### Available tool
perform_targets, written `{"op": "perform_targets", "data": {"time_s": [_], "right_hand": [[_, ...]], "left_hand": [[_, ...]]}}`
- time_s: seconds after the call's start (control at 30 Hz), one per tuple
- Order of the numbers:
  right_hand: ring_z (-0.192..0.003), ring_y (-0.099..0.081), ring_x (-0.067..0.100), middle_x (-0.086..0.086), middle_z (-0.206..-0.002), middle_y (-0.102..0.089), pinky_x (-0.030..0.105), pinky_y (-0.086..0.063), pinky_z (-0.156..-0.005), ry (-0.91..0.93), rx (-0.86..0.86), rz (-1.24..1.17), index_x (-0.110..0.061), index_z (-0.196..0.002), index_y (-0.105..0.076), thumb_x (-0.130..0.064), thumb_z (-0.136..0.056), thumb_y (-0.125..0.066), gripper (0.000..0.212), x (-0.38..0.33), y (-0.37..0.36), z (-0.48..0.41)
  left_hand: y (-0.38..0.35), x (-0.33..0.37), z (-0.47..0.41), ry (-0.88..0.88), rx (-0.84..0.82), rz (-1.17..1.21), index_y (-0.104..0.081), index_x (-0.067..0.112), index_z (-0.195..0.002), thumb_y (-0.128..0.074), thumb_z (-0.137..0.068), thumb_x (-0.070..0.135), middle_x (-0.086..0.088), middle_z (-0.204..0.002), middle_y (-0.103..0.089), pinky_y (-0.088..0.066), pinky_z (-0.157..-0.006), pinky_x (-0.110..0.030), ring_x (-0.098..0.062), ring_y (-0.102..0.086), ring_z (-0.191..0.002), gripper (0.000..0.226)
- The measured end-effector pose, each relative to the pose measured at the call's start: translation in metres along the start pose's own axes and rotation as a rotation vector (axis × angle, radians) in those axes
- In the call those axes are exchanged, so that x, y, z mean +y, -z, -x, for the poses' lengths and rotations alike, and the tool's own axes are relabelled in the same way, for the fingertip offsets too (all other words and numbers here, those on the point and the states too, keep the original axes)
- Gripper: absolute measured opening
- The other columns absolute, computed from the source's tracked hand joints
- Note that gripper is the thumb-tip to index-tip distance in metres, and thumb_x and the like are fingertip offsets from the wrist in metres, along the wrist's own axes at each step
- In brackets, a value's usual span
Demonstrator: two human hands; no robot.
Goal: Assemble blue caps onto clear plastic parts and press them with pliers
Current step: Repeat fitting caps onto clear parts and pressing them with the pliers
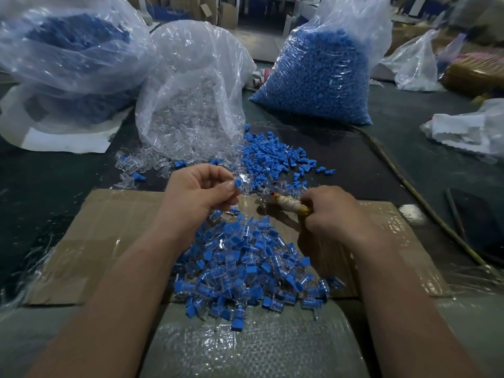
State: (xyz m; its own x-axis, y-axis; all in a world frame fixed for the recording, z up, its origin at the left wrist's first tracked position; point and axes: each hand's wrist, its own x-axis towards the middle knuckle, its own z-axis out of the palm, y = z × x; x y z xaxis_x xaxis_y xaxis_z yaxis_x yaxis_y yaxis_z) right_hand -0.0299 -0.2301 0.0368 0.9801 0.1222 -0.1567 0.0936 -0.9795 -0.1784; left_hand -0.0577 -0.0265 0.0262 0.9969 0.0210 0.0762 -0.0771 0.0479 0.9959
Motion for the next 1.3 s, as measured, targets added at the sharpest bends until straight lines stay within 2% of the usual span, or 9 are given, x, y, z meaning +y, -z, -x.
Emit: {"op": "perform_targets", "data": {"time_s": [0.13,0.23,0.3,0.4,0.6,0.83,1.03,1.2,1.3], "right_hand": [[-0.072,-0.044,0.008,-0.005,-0.081,-0.049,0.025,-0.034,-0.055,0.035,0.054,-0.096,-0.023,-0.082,-0.055,-0.011,-0.076,-0.06,0.015,0.009,-0.004,0.001],[-0.069,-0.038,0.005,-0.01,-0.081,-0.043,0.025,-0.03,-0.056,0.111,0.221,-0.14,-0.022,-0.086,-0.05,-0.012,-0.075,-0.06,0.017,0.016,-0.003,0.001],[-0.068,-0.041,0.005,-0.013,-0.078,-0.044,0.026,-0.031,-0.057,0.142,0.323,-0.246,-0.025,-0.086,-0.049,-0.01,-0.072,-0.06,0.023,0.014,-0.002,0.002],[-0.07,-0.046,0.004,-0.015,-0.077,-0.048,0.025,-0.032,-0.057,0.208,0.379,-0.391,-0.028,-0.086,-0.047,-0.008,-0.07,-0.06,0.029,0.005,-0.002,0.006],[-0.077,-0.043,0.008,-0.015,-0.085,-0.042,0.029,-0.034,-0.063,0.294,0.269,-0.37,-0.027,-0.094,-0.044,-0.01,-0.069,-0.061,0.035,-0.01,-0.008,0.008],[-0.078,-0.043,0.01,-0.007,-0.089,-0.045,0.031,-0.04,-0.066,0.305,0.207,-0.362,-0.023,-0.095,-0.047,-0.014,-0.07,-0.063,0.031,-0.014,-0.009,0.01],[-0.075,-0.042,0.01,-0.01,-0.081,-0.046,0.018,-0.032,-0.061,0.332,0.206,-0.319,-0.025,-0.088,-0.048,-0.011,-0.072,-0.064,0.026,-0.017,-0.008,0.013],[-0.072,-0.047,0.012,-0.01,-0.075,-0.051,0.026,-0.035,-0.058,0.297,0.197,-0.355,-0.02,-0.085,-0.055,-0.008,-0.071,-0.064,0.021,-0.019,-0.006,0.016],[-0.07,-0.048,0.013,-0.011,-0.072,-0.05,0.026,-0.036,-0.058,0.278,0.198,-0.348,-0.022,-0.081,-0.053,-0.008,-0.071,-0.063,0.02,-0.021,-0.007,0.016]], "left_hand": [[0.0,0.002,0.001,0.001,0.014,0.017,-0.06,0.008,-0.076,-0.057,-0.081,-0.006,0.004,-0.057,-0.066,-0.05,-0.052,-0.015,-0.005,-0.063,-0.054,0.016],[-0.001,0.003,0.001,-0.024,0.027,0.031,-0.059,0.008,-0.077,-0.057,-0.082,-0.006,0.004,-0.056,-0.066,-0.052,-0.054,-0.015,-0.005,-0.063,-0.054,0.015],[-0.003,0.003,0.002,-0.048,0.028,0.027,-0.059,0.008,-0.077,-0.057,-0.082,-0.006,0.005,-0.056,-0.066,-0.052,-0.055,-0.015,-0.005,-0.063,-0.055,0.015],[-0.006,0.004,0.003,-0.083,0.039,0.008,-0.059,0.009,-0.077,-0.057,-0.082,-0.006,0.005,-0.057,-0.066,-0.052,-0.056,-0.015,-0.005,-0.063,-0.056,0.017],[-0.007,0.002,0.002,-0.136,0.097,-0.003,-0.06,0.012,-0.076,-0.058,-0.082,-0.006,0.005,-0.059,-0.066,-0.051,-0.057,-0.015,-0.005,-0.063,-0.059,0.019],[-0.008,0.0,0.001,-0.183,0.118,-0.026,-0.059,0.014,-0.075,-0.058,-0.082,-0.007,0.01,-0.058,-0.065,-0.049,-0.056,-0.012,-0.001,-0.061,-0.056,0.022],[-0.008,-0.001,0.001,-0.197,0.124,-0.044,-0.06,0.016,-0.074,-0.058,-0.082,-0.007,0.01,-0.058,-0.065,-0.048,-0.057,-0.012,-0.001,-0.06,-0.056,0.024],[-0.01,0.0,0.003,-0.239,0.152,-0.119,-0.059,0.018,-0.073,-0.059,-0.082,-0.006,0.004,-0.066,-0.062,-0.049,-0.056,-0.012,0.0,-0.06,-0.056,0.026],[-0.011,0.0,0.004,-0.237,0.171,-0.149,-0.058,0.019,-0.072,-0.059,-0.082,-0.007,0.002,-0.067,-0.061,-0.05,-0.056,-0.013,0.001,-0.06,-0.056,0.028]]}}
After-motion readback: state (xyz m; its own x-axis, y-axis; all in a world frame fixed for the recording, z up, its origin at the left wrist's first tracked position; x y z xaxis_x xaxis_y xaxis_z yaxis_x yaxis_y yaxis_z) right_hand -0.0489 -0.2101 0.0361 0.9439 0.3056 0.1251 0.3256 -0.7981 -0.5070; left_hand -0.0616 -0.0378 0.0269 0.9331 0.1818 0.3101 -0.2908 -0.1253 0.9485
